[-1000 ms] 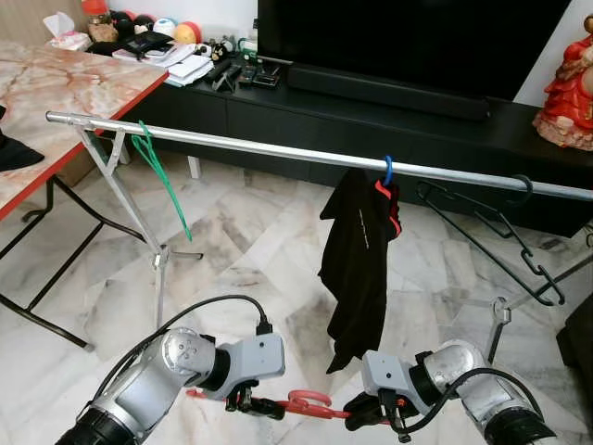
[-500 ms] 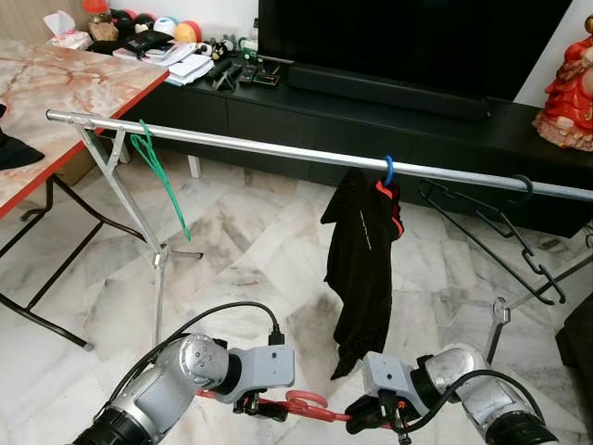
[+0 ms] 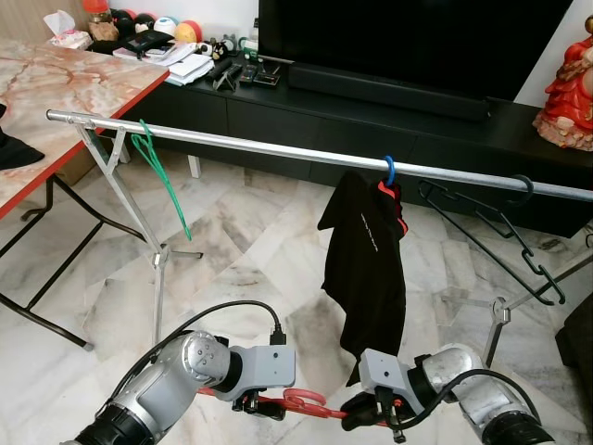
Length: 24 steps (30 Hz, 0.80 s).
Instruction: Hang hanger
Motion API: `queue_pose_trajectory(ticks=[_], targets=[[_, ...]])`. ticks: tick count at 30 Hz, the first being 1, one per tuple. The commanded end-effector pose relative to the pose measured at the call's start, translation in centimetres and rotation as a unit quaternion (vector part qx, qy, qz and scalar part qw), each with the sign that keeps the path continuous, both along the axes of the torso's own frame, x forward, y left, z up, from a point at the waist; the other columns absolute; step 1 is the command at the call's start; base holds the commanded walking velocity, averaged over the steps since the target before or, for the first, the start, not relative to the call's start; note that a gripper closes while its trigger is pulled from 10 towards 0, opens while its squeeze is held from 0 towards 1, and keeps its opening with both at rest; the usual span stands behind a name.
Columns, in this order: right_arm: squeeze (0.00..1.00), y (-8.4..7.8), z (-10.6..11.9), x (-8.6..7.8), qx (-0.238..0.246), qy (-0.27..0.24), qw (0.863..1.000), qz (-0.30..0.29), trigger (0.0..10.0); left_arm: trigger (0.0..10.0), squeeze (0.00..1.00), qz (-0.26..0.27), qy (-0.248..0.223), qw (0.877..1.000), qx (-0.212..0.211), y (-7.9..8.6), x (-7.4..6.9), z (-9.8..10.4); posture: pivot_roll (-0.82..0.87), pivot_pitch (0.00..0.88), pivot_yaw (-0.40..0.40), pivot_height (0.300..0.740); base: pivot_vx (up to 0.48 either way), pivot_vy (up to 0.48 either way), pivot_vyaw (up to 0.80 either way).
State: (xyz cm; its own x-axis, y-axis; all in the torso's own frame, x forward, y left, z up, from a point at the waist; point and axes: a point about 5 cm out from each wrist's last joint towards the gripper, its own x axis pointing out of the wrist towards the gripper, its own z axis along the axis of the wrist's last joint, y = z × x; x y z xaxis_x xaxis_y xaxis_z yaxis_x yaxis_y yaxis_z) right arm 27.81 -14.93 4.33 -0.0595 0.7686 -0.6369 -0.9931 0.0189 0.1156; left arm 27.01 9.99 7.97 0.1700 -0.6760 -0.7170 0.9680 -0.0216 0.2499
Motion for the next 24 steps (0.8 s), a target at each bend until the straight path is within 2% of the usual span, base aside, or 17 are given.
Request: queue_pose_trajectory(ticks=[1,6,9,10,11,12,13,14,17,18,24], targets=[[0.0,0.0,0.4,0.3,0.002,-0.013,1.0,-0.003,10.0,10.0,0.0,-0.012,0.011,1.0,-0.005,-0.4,-0.4,0.0,-0.02,0.135,-0.113,0.74,0.0,0.0,0.0],[0.0,0.1,0.5,0.5,0.008,-0.016,1.0,-0.011,10.0,10.0,0.0,-0.007,-0.004,1.0,-0.006,-0.5,-0.2,0.3,-0.01,0.133,-0.112,0.74,0.0,0.0,0.0],[0.0,-0.1,0.6,0.6,0.008,-0.015,1.0,-0.012,10.0,10.0,0.0,-0.007,-0.009,1.0,0.011,-0.2,-0.1,0.1,-0.01,0.133,-0.111,0.74,0.0,0.0,0.0],[0.0,-0.1,0.6,0.6,0.008,-0.015,1.0,-0.013,10.0,8.9,0.0,-0.006,-0.011,1.0,0.015,-0.1,0.0,0.1,-0.01,0.133,-0.11,0.74,0.0,0.0,0.0],[0.0,-0.1,0.7,0.6,0.009,-0.015,1.0,-0.014,10.0,5.8,0.0,-0.004,-0.014,1.0,0.021,0.0,0.0,0.0,-0.01,0.133,-0.11,0.74,0.0,0.0,0.0],[0.0,-0.1,0.7,0.6,0.012,-0.015,1.0,-0.016,10.0,2.1,0.0,-0.003,-0.016,1.0,0.023,0.1,0.1,0.0,-0.01,0.132,-0.11,0.74,0.0,0.0,0.0],[0.0,-0.1,0.7,0.7,0.014,-0.013,1.0,-0.018,10.0,2.1,0.0,-0.001,-0.024,0.999,0.026,0.1,0.2,0.0,-0.01,0.132,-0.11,0.74,0.0,0.0,0.0],[0.0,-0.1,0.8,0.7,0.018,-0.01,1.0,-0.021,10.0,0.9,0.0,0.001,-0.041,0.999,0.035,0.1,0.4,0.0,-0.01,0.132,-0.11,0.74,0.0,0.0,0.0],[0.0,-0.1,0.7,0.6,0.019,-0.007,1.0,-0.023,10.0,0.5,0.0,0.0,-0.054,0.998,0.041,0.1,0.6,0.1,-0.01,0.133,-0.111,0.74,0.0,0.0,0.0],[0.0,-0.1,0.7,0.6,0.019,-0.006,1.0,-0.023,10.0,0.0,0.0,0.001,-0.055,0.998,0.041,0.1,0.6,0.1,-0.01,0.133,-0.111,0.74,0.0,0.0,0.0],[0.0,-0.1,0.8,0.6,0.026,-0.003,0.999,-0.024,10.0,0.0,0.0,0.009,-0.061,0.998,0.029,0.0,0.7,0.2,-0.01,0.135,-0.112,0.74,0.0,0.0,0.0]])
